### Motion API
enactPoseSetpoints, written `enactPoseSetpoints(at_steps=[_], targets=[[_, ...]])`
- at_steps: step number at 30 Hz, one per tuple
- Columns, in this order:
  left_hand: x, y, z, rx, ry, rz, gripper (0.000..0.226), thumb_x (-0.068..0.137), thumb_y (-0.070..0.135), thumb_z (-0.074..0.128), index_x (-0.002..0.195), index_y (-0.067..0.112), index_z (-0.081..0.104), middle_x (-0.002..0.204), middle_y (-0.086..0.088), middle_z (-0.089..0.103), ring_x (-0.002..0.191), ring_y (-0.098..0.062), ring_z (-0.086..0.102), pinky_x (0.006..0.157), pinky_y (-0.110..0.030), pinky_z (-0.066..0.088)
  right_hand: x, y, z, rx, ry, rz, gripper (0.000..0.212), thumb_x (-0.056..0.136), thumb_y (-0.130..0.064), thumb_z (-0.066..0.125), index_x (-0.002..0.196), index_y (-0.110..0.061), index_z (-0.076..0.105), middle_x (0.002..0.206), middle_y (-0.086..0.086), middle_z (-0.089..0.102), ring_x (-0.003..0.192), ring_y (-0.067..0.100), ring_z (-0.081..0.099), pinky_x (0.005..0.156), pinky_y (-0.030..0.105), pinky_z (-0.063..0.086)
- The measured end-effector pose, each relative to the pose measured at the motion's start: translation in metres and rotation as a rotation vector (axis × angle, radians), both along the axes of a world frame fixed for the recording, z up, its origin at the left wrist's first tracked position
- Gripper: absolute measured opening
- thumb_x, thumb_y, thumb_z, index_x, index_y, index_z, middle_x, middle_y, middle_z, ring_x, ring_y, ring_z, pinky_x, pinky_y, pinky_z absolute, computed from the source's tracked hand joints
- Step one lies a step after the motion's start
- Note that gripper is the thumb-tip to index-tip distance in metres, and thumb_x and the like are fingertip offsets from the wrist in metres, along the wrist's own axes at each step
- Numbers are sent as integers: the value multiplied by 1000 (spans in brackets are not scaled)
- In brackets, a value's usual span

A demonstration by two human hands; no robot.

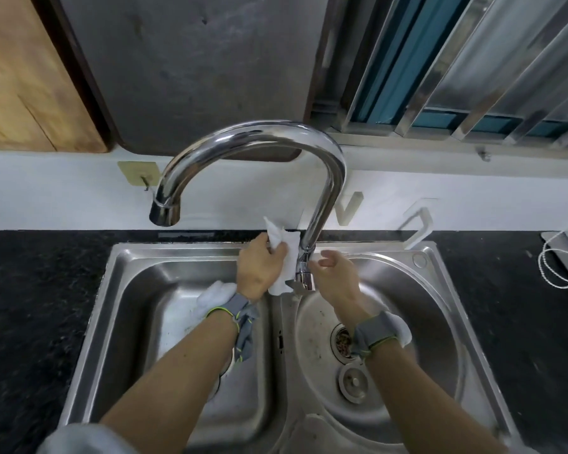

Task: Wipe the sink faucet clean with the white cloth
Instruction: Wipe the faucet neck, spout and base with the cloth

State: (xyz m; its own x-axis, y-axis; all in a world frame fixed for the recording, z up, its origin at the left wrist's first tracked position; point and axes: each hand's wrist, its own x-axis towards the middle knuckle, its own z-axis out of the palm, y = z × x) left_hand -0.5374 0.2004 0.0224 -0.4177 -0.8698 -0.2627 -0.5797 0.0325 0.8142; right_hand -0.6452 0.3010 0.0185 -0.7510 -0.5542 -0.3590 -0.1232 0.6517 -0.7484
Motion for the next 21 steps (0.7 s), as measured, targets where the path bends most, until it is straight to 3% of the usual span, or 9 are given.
enactPoseSetpoints(at_steps=[4,8,21], targets=[[-11,-6,-6,-67,-93,-14,34,95,34,53,108,4,62,109,-18,67,103,-39,60,87,-40,48,1,-8,-2,-51,17,24,35,90,-27,62,124,-24,58,111,-1,70,92,20,68,84,40,57],[-18,-12,-9,-119,-97,-26,29,92,32,58,93,4,64,97,-19,69,95,-41,61,83,-41,49,0,-11,-5,-76,43,15,29,89,-24,61,118,-28,63,104,-3,73,84,19,71,82,42,58],[-34,-22,-24,-112,-81,-57,28,89,26,64,111,9,72,101,-14,74,96,-32,67,81,-35,51,-7,-14,-10,-67,81,29,30,86,-30,68,115,-34,68,95,-4,74,79,15,69,86,41,55]])
